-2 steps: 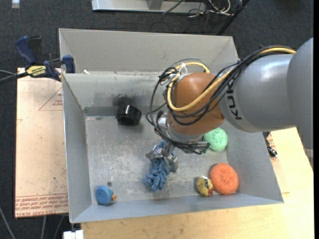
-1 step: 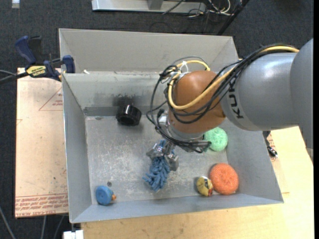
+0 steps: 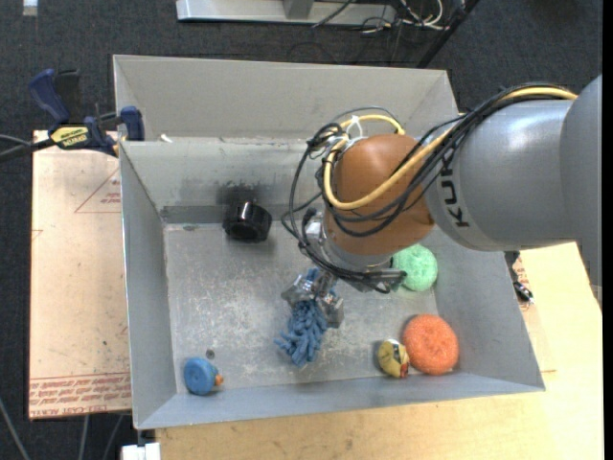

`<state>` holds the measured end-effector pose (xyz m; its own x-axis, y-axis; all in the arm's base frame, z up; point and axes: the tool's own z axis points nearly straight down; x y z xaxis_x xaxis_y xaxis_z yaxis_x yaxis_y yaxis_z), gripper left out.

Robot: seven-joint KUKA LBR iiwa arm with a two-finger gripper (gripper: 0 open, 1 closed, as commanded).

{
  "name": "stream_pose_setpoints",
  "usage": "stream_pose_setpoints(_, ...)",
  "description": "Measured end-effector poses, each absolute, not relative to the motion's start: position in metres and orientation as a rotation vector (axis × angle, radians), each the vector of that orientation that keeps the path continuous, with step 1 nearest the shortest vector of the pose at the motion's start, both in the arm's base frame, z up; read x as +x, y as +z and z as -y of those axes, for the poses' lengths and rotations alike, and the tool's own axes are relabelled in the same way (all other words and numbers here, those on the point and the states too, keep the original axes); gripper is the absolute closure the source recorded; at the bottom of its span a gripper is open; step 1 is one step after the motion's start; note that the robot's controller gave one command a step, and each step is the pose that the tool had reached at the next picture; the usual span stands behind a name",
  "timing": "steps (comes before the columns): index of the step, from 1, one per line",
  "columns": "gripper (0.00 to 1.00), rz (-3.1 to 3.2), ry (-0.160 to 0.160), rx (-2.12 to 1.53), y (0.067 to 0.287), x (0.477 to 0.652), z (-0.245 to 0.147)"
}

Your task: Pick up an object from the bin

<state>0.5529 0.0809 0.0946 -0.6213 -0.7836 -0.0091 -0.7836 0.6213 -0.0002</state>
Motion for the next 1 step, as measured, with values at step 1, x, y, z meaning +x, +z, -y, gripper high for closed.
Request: stream_pose_setpoints(1,1.00,-2.822,0.007,-1.363,0.0980,0.5524,-0.0811)
